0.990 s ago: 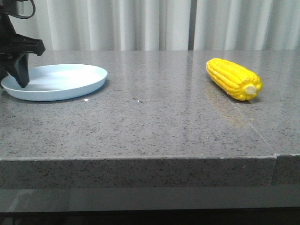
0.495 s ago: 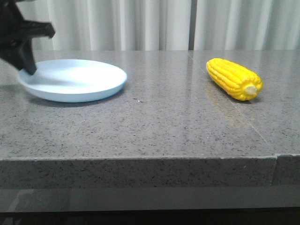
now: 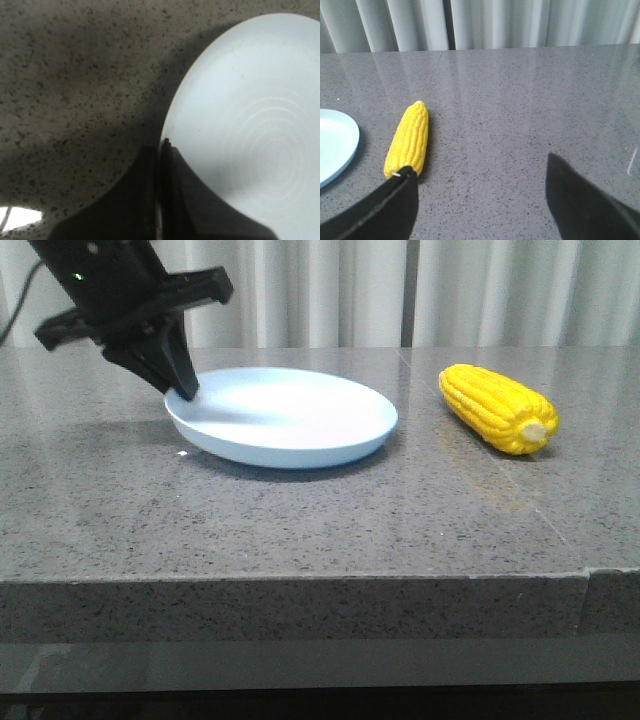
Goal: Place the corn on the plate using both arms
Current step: 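Lower the left gripper onto the plate rim and push it toward the corn, then lift the left gripper away from the plate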
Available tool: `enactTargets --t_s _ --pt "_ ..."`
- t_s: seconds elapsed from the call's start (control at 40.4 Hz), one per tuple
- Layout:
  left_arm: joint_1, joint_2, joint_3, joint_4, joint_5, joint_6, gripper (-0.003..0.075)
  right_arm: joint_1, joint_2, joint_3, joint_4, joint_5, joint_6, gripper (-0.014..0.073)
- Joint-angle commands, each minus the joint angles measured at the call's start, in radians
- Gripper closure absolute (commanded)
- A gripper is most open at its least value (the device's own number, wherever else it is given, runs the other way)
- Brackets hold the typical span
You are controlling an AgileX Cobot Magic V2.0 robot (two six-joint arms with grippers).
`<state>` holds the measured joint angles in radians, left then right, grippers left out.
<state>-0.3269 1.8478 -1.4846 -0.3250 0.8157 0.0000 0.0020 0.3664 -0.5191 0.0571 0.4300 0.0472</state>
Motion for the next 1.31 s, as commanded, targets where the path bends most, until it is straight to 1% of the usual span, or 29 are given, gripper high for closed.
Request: enactTargets --t_s 0.0,0.074,0.148,0.247,0.272,0.322,0.371,0.445,0.495,0.594,0.668,0.841,0.94,1.064,1.286 --pt "-0.010 -0.033 -0.032 -0.040 -0.045 -0.009 0.0738 -0.005 0.015 -0.035 0.002 -0.072 -0.007 0.0033" --pt "-0.010 -0.033 -0.032 -0.040 -0.046 -0.009 0.0703 -0.005 0.015 -0.035 0.002 -0.072 -0.007 0.0033" --pt "-0.010 -0.036 -0.032 -0.040 -0.054 -0.009 0.0616 -0.005 0.015 -0.035 0.002 -0.072 -0.007 0.0033" --pt "-0.010 -0.042 -0.032 -0.037 -0.046 0.000 0.0425 -0.005 0.015 -0.035 0.002 -0.072 -0.007 0.0033" --pt "-0.010 -0.049 -0.032 -0.032 -0.046 0.000 0.0366 -0.005 0.015 -0.035 0.002 -0.072 -0.007 0.0033" --pt "-0.010 -0.064 -0.032 -0.011 -0.046 0.018 0.0282 -0.005 0.015 -0.035 0.002 -0.072 -0.007 0.0033" --pt "-0.010 -0.083 -0.032 0.016 -0.047 0.028 0.0249 -0.005 0.015 -0.035 0.002 -0.072 -0.007 0.0033" --pt "-0.010 -0.123 -0.032 0.069 -0.049 0.020 0.0277 -0.005 0.015 -0.035 0.002 -0.072 -0.007 0.0033" --pt "-0.010 -0.156 -0.030 0.127 -0.045 0.000 0.0329 -0.005 0.015 -0.035 0.002 -0.072 -0.007 0.0033" --pt "-0.004 -0.223 -0.008 0.247 -0.032 -0.070 0.0459 -0.005 0.015 -0.035 0.002 -0.072 -0.007 0.0033" --pt "0.011 -0.279 0.031 0.331 -0.032 -0.111 0.0545 -0.005 0.015 -0.035 0.002 -0.072 -0.007 0.0033" --pt "0.081 -0.412 0.164 0.349 -0.043 -0.120 0.0666 -0.005 0.015 -0.035 0.002 -0.072 -0.007 0.0033" --pt "0.130 -0.516 0.282 0.349 -0.083 -0.120 0.0741 -0.005 0.015 -0.035 0.002 -0.072 -0.007 0.0033" --pt "0.166 -0.678 0.430 0.349 -0.140 -0.120 0.0740 -0.005 0.015 -0.035 0.002 -0.072 -0.007 0.0033" --pt "0.171 -1.010 0.716 0.349 -0.287 -0.112 0.0740 -0.005 0.015 -0.035 0.002 -0.072 -0.007 0.0033"
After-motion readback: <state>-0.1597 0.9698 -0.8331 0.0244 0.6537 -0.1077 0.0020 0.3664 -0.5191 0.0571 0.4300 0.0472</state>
